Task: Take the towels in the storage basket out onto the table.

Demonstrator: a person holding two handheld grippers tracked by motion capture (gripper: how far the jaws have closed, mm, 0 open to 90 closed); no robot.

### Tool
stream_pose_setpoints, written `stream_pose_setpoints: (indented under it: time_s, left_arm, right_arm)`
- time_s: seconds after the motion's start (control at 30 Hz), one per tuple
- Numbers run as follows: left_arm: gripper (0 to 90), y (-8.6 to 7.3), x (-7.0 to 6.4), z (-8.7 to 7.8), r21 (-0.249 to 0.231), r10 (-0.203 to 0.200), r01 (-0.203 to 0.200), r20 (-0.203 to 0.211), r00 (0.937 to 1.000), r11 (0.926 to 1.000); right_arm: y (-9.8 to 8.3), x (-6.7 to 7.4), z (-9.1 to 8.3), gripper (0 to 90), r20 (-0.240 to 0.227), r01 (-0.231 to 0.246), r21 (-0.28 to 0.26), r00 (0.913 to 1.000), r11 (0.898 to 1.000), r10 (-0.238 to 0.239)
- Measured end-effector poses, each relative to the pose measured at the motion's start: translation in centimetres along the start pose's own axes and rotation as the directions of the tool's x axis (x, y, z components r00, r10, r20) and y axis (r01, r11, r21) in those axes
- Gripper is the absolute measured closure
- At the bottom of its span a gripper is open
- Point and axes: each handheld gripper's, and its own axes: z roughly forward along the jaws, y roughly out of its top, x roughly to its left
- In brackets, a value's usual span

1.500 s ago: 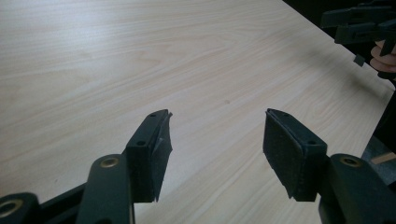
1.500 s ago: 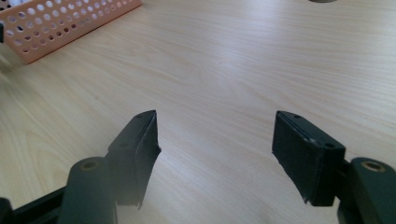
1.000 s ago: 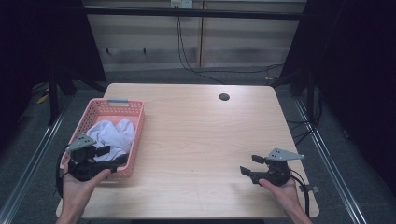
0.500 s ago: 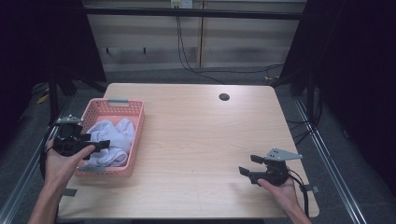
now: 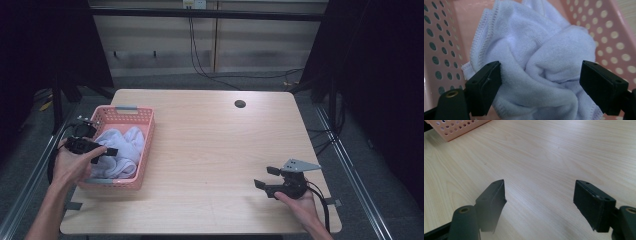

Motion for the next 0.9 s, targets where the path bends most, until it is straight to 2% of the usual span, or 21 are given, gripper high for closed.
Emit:
stream_pose_setpoints:
  time_s: [0.07,0.13,0.17,0.2,0.23,0.27,0.33,0.4,0.47,0.53,0.63,0.67,0.7,0.73,0.77,0.8,0.83,0.87,0.9]
  left_arm:
    - [15.7,0.3,-0.4,0.5,0.017,0.013,-0.013,-0.001,0.9999,0.9998]
    - [15.2,0.5,-0.5,1.0,0.059,0.024,-0.024,-0.004,0.9997,0.998]
    - [14.7,0.6,-0.7,1.3,0.07,0.024,-0.023,-0.023,0.9994,0.9973]
    - [13.7,0.7,-1.0,1.7,0.097,0.023,-0.021,-0.017,0.9996,0.995]
    - [9.2,0.8,-1.0,2.0,0.11,0.034,-0.033,-0.003,0.9994,0.9933]
    - [0.0,1.0,-1.3,2.4,0.145,0.038,-0.039,0.007,0.9992,0.9887]
    - [0.0,1.2,-1.5,2.8,0.156,0.025,-0.025,-0.002,0.9997,0.9875]
    - [0.0,1.6,-1.7,3.1,0.182,0.039,-0.035,-0.017,0.9991,0.9827]
    - [0.0,1.8,-1.8,3.6,0.201,0.025,-0.019,-0.025,0.9994,0.9794]
    - [0.0,2.0,-1.6,4.0,0.229,0.02,-0.016,-0.016,0.9997,0.9733]
    - [0.0,2.1,-1.3,4.4,0.241,0.003,-0.002,-0.003,1.0,0.9706]
    - [0.0,2.1,-1.2,4.8,0.252,-0.022,0.021,0.001,0.9998,0.9675]
    - [0.0,2.1,-1.2,4.8,0.252,-0.022,0.021,0.001,0.9998,0.9675]
    - [0.0,2.2,-1.4,5.2,0.27,-0.015,0.014,-0.001,0.9999,0.9628]
    - [0.0,2.2,-1.4,5.2,0.27,-0.015,0.014,-0.001,0.9999,0.9628]
    - [0.0,2.2,-1.5,5.5,0.282,-0.016,0.018,-0.008,0.9998,0.9591]
    - [0.0,2.3,-1.5,5.7,0.29,-0.003,0.005,-0.009,1.0,0.9569]
    - [0.0,2.3,-1.5,5.9,0.293,-0.007,0.009,-0.01,0.9999,0.956]
    - [0.0,2.3,-1.5,6.2,0.308,-0.019,0.024,-0.019,0.9996,0.9511]
  right_arm:
    - [0.0,0.0,0.0,25.2,0.0,0.005,0.001,1.0,1.0,-0.005]
    - [0.0,0.0,0.0,25.2,-0.004,0.003,-0.005,1.0,1.0,-0.003]
    - [0.1,0.0,0.0,25.2,-0.004,0.003,-0.006,1.0,1.0,-0.003]
    - [0.1,0.0,0.0,25.2,-0.006,0.001,-0.004,1.0,1.0,-0.001]
    - [0.0,0.0,0.0,25.2,-0.004,0.003,-0.004,1.0,1.0,-0.003]
    - [0.0,0.0,0.0,25.3,-0.006,0.005,-0.004,1.0,1.0,-0.005]
    - [0.0,0.0,0.1,25.5,-0.007,0.01,0.0,0.9999,1.0,-0.01]
    - [0.0,0.0,0.1,25.7,-0.011,0.009,0.001,0.9999,1.0,-0.009]
    - [0.1,0.0,0.1,25.7,-0.01,0.01,0.006,0.9999,1.0,-0.01]
    - [0.1,0.1,0.2,26.0,-0.009,0.02,0.01,0.9998,1.0,-0.02]
    - [0.1,0.1,0.2,26.0,-0.012,0.027,0.014,0.9996,1.0,-0.027]
    - [0.1,0.2,0.3,26.1,-0.008,0.026,0.017,0.9996,1.0,-0.026]
    - [0.1,0.2,0.3,26.1,-0.008,0.026,0.017,0.9996,1.0,-0.026]
    - [0.1,0.1,0.3,26.5,-0.013,0.027,0.019,0.9996,0.999,-0.027]
    - [0.1,0.1,0.3,26.5,-0.013,0.027,0.019,0.9996,0.999,-0.027]
    - [0.1,0.2,0.3,26.5,-0.012,0.029,0.018,0.9995,0.999,-0.028]
    - [0.1,0.2,0.3,26.5,-0.013,0.028,0.019,0.9995,0.999,-0.028]
    - [0.1,0.2,0.4,26.6,-0.018,0.03,0.02,0.9994,0.999,-0.03]
    - [0.1,0.3,0.4,26.7,-0.016,0.032,0.021,0.9994,0.999,-0.031]
